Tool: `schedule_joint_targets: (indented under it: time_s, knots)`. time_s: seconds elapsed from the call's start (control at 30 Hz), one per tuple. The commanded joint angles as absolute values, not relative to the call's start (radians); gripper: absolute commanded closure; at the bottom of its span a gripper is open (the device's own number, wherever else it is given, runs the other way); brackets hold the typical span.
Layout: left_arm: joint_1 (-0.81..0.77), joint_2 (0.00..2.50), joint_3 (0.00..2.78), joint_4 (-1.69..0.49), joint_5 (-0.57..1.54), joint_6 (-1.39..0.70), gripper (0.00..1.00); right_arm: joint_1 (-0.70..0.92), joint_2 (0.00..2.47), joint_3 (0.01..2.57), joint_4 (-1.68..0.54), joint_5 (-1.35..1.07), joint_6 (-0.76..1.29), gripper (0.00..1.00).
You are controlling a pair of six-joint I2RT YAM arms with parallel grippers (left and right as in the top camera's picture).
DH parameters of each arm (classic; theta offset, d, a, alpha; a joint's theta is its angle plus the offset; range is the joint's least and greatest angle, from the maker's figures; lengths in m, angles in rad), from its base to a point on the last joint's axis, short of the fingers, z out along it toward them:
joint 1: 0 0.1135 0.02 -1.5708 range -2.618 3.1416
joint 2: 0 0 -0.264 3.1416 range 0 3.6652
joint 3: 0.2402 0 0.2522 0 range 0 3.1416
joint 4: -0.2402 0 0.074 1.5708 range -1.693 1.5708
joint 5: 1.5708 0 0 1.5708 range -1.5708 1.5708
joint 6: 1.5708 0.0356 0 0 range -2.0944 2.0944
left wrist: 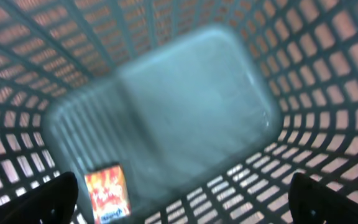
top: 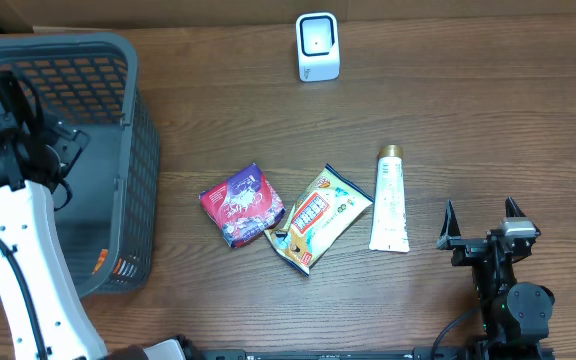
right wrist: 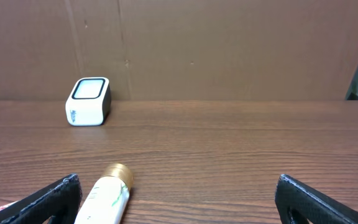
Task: Scan the item barcode
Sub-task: 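Lower the left gripper into the basket toward the orange box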
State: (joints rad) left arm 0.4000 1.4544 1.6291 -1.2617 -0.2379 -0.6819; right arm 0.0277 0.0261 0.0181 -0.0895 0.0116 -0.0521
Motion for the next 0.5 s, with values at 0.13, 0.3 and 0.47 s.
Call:
schedule_joint_targets:
  time_s: [0.13,0.3,0.47]
  knots:
    - [0.408,1.562,1.629,-1.39,-0.194,-0.774,0.0,0.026,0.02,0.008,-0.082,0.021,-0.048,0.0]
    - [0.408,1.62,1.581,-1.448,-0.202,-0.809,0.0,0.026,0.02,0.008,-0.082,0.021,-0.048,0.0]
    - [0.408,1.632,1.48,-1.446,-0.271,-0.854,0.0,0.026,0.02,0.008,-0.082,0.021,-0.049,0.0]
